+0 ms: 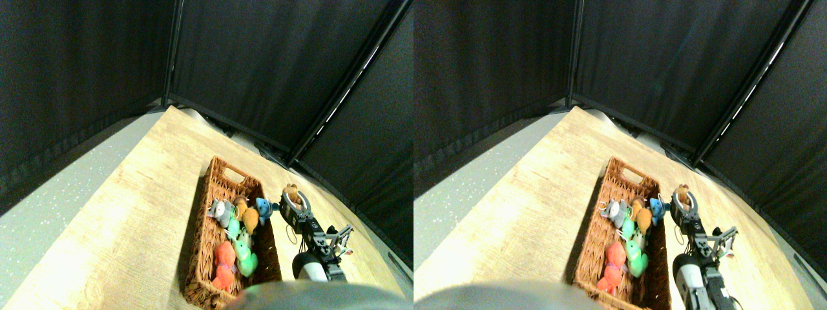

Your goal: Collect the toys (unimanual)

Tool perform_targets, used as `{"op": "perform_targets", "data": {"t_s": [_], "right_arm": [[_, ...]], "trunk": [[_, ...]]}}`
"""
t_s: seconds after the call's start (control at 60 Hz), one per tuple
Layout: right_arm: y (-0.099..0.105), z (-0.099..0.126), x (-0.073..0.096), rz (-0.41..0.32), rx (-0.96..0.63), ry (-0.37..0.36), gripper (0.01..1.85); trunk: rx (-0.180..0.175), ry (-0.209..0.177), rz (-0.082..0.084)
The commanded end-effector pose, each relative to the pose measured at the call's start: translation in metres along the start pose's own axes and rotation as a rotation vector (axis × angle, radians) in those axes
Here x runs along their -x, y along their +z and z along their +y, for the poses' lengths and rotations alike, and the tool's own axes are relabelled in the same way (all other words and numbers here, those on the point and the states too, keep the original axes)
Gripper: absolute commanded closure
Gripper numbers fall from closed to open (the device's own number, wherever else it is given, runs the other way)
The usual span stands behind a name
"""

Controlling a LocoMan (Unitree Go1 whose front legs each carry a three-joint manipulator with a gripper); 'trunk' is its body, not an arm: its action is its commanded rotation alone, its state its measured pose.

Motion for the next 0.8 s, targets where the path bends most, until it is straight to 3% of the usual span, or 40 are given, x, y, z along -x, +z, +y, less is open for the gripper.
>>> {"op": "perform_targets", "data": {"t_s": [0.017, 0.383, 0.8], "right_arm": [[-0.003, 0.007, 0.005, 0.002, -0.015, 0.035, 1.80], [-0.029, 0.004, 0.021, 0.100, -0.115, 0.035, 1.80], [-0.042, -0.007, 0.024, 0.136, -0.114, 0.007, 1.78]], "trunk": [[0.023, 0.017, 0.001], [0.044, 0.027, 0.009], [0.058, 0.032, 0.016]]}}
